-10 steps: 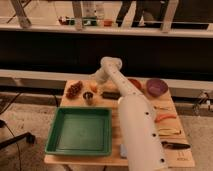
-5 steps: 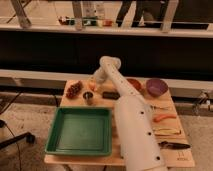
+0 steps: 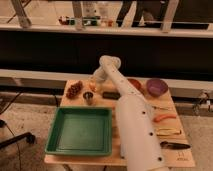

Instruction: Place apple in tray

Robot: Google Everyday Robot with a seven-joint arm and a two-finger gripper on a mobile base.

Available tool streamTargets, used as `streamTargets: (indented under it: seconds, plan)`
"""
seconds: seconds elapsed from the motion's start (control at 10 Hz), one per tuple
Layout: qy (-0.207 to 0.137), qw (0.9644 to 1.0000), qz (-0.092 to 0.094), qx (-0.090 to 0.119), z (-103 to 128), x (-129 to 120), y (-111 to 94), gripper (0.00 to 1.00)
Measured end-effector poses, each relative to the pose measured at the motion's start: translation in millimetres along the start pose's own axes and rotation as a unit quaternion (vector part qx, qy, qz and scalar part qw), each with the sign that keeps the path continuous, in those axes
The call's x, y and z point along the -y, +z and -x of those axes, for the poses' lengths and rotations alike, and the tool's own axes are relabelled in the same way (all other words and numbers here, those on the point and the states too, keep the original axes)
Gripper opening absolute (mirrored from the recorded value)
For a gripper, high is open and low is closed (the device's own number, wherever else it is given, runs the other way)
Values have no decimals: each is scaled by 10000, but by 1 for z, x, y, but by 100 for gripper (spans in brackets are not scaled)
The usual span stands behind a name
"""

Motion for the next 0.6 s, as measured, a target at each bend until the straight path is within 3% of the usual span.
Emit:
streamTargets:
  seconds: [0.4,0.6]
  plan:
    - [-11,9984,-502,-257,3,11,-67,17]
    - [-2,9968,-691,-408,6,0,-104,17]
